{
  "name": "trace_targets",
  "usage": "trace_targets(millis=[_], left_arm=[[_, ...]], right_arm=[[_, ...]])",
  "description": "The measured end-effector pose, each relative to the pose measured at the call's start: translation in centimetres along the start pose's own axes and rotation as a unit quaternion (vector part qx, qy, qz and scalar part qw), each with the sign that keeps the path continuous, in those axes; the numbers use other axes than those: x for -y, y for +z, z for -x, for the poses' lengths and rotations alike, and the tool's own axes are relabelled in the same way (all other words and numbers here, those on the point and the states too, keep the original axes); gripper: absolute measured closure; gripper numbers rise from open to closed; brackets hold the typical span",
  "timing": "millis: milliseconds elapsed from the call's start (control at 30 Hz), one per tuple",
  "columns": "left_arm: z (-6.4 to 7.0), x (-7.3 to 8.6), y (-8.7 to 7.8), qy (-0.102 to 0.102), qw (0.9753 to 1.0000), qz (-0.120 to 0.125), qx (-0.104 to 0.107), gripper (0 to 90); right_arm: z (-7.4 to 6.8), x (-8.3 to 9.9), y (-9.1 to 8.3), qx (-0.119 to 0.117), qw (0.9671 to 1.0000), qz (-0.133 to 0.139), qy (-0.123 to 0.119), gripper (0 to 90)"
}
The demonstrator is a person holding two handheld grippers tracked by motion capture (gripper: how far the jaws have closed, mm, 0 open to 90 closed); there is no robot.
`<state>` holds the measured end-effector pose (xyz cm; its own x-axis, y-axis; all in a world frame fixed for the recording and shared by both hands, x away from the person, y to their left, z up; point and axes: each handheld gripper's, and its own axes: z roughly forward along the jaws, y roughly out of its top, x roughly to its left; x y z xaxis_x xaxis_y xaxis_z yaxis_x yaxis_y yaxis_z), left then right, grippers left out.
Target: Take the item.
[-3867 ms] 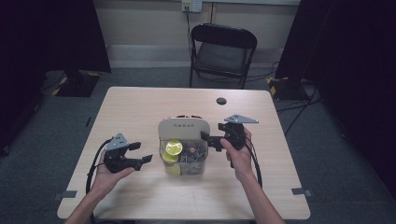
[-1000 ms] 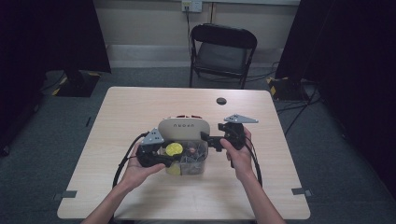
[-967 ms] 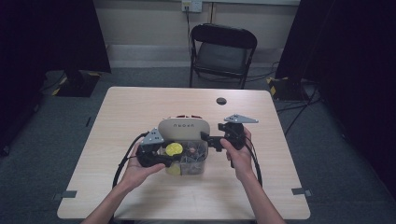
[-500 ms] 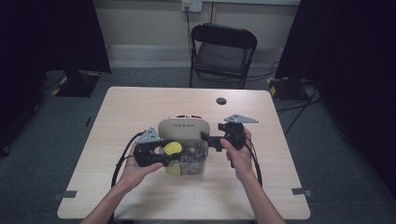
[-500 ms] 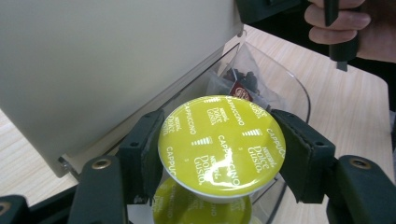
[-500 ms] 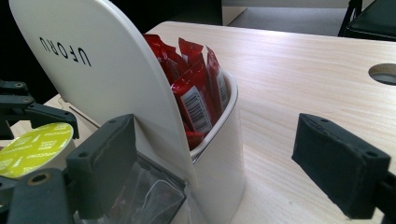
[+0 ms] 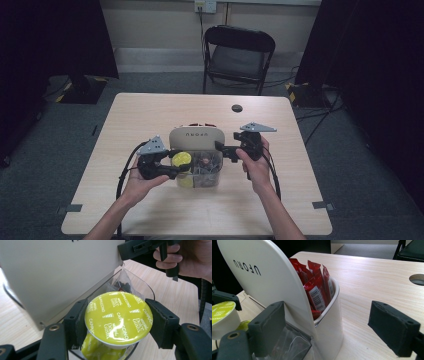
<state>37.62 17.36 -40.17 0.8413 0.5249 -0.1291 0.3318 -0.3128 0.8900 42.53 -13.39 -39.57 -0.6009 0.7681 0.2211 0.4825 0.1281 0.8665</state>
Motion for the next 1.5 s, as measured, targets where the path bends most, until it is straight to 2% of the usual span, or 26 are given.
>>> trace_targets(millis=[200, 267, 667, 800, 1133, 1433, 1500], left_arm=[[-0.2, -0.1, -0.9, 0.001, 1.0, 0.003, -0.005, 37.7], [-0.4, -0.1, -1.2, -0.002, 0.9999, 0.012, -0.003, 37.7], [-1.6, -0.2, -3.2, -0.008, 0.9994, 0.023, -0.023, 37.7], [-2.0, -0.3, -3.8, -0.012, 0.9989, 0.036, -0.027, 37.7], [-3.6, -0.1, -5.1, -0.023, 0.9978, 0.038, -0.048, 37.8], [-5.4, 0.5, -5.7, -0.04, 0.996, 0.028, -0.075, 37.8], [-5.8, 0.7, -5.7, -0.039, 0.9961, 0.029, -0.074, 37.8]], right_arm=[[0.1, 0.0, -0.1, 0.0, 1.0, 0.0, 0.002, 13.2], [0.1, 0.0, -0.1, 0.0, 1.0, -0.001, 0.003, 13.2], [0.1, 0.0, -0.1, 0.0, 1.0, -0.001, 0.003, 13.1], [0.1, 0.0, -0.1, -0.001, 1.0, -0.001, 0.003, 13.3], [0.1, 0.0, -0.1, 0.0, 1.0, -0.001, 0.003, 13.3], [0.1, 0.1, 0.0, 0.001, 1.0, -0.001, 0.002, 13.5], [0.1, 0.1, 0.0, 0.0, 1.0, -0.002, 0.003, 13.5]])
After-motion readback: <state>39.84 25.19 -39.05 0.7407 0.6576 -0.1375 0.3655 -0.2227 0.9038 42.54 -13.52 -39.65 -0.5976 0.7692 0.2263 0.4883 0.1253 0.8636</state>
